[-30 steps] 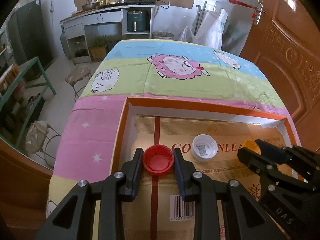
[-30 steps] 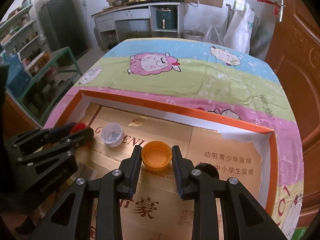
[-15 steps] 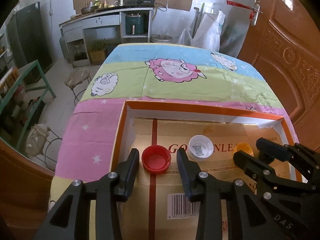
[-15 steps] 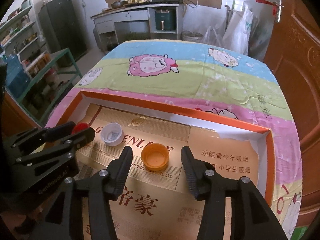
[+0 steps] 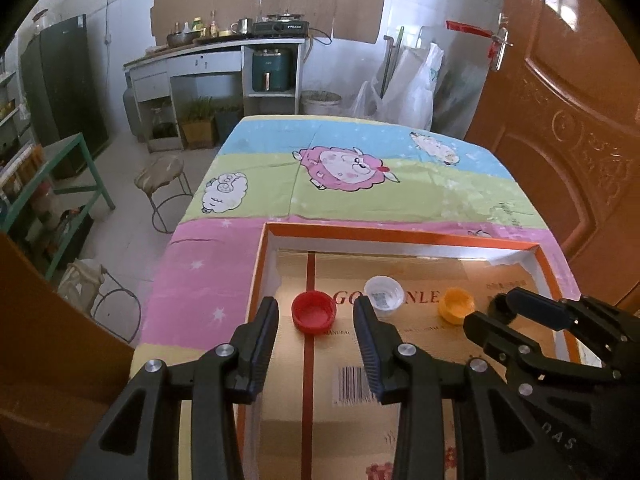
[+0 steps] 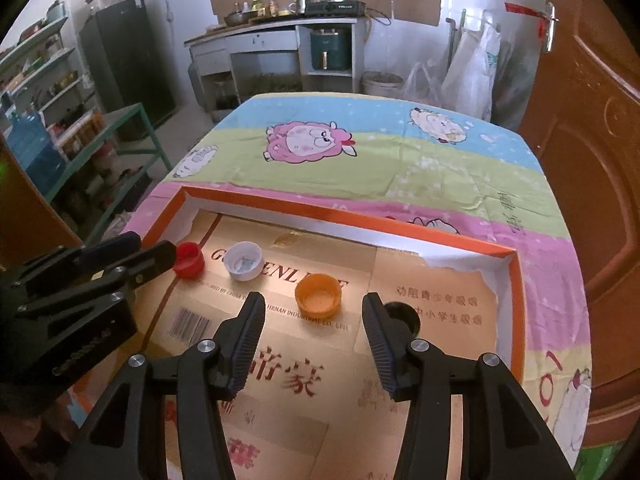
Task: Organize rigid objects
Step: 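Open the right tool to release the orange cap while the left tool releases the red cap, then withdraw both tools from the tray toward the remaining objects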
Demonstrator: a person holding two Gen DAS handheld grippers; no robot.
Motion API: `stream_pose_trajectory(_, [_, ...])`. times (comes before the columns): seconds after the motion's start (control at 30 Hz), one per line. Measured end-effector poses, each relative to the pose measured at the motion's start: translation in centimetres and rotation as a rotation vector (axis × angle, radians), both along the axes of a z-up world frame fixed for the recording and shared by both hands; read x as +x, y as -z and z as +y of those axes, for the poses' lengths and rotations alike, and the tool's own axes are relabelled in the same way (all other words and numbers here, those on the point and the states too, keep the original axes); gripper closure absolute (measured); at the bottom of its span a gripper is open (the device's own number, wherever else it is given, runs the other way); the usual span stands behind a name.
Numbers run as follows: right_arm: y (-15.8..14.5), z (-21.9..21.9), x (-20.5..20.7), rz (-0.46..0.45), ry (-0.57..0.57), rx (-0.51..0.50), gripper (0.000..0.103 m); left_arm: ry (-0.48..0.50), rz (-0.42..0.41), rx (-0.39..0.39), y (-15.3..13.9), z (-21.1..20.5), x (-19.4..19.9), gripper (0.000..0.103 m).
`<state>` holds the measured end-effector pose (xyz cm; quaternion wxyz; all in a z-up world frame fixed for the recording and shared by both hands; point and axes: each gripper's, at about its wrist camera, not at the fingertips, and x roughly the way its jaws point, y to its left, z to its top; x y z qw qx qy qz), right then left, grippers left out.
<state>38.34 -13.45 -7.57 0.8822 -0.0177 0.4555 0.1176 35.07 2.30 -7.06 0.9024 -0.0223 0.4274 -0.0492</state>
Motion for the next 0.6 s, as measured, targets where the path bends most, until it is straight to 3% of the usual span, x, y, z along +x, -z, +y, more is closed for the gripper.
stream_pose_trajectory(0.6, [-3.4, -0.7, -6.1, -0.045, 0.016, 0.000, 0.051, 0.028, -0.051, 0.006, -3.2, -0.4, -6.1, 0.064])
